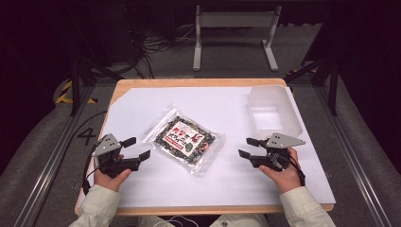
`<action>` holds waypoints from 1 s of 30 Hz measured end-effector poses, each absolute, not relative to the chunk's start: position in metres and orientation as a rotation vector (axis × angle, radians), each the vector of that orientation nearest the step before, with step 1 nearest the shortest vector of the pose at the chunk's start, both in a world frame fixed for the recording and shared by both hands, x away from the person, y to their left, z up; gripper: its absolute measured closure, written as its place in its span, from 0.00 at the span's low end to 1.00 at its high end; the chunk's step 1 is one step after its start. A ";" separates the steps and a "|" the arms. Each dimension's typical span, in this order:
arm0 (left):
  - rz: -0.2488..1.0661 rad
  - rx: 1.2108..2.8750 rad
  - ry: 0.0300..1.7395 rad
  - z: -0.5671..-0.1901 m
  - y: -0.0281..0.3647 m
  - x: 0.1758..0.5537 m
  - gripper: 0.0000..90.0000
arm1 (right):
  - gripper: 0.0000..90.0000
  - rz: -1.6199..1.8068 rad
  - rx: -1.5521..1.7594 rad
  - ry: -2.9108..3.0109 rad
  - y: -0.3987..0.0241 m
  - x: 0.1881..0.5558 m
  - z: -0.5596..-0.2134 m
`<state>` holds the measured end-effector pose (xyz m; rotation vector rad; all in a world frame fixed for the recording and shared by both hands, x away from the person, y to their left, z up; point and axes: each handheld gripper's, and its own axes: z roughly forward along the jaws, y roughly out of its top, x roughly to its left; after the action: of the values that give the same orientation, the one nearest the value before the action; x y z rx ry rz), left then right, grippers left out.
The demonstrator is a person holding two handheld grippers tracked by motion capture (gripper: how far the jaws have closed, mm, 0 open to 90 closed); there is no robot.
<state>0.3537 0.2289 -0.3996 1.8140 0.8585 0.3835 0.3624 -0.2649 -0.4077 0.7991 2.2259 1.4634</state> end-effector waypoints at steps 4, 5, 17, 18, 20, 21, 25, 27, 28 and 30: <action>0.374 1.796 0.870 -0.394 0.229 0.362 0.23 | 0.46 1.465 0.796 2.224 -0.265 0.363 -0.408; 0.375 1.789 0.873 -0.393 0.229 0.364 0.23 | 0.45 1.465 0.796 2.225 -0.265 0.363 -0.408; 0.381 1.738 0.921 -0.388 0.234 0.385 0.20 | 0.44 1.458 0.796 2.225 -0.267 0.365 -0.409; 0.391 1.738 0.927 -0.388 0.234 0.386 0.20 | 0.43 1.459 0.796 2.226 -0.267 0.365 -0.409; 0.408 1.744 0.946 -0.387 0.233 0.391 0.20 | 0.43 1.459 0.795 2.226 -0.267 0.365 -0.409; 0.414 1.734 0.944 -0.387 0.234 0.393 0.20 | 0.43 1.459 0.796 2.227 -0.266 0.365 -0.409; 0.397 1.725 0.970 -0.388 0.236 0.403 0.20 | 0.43 1.449 0.794 2.234 -0.266 0.366 -0.410; 0.399 1.720 0.977 -0.388 0.237 0.406 0.20 | 0.43 1.444 0.791 2.234 -0.265 0.366 -0.410; 0.400 1.718 0.977 -0.388 0.237 0.407 0.20 | 0.43 1.444 0.791 2.234 -0.265 0.366 -0.410; 0.395 1.717 0.979 -0.388 0.236 0.409 0.20 | 0.43 1.440 0.790 2.236 -0.266 0.366 -0.410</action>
<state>0.4087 0.2358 -0.3882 1.7167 0.9792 0.3954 0.3657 -0.2657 -0.4105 0.7897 2.2363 1.4396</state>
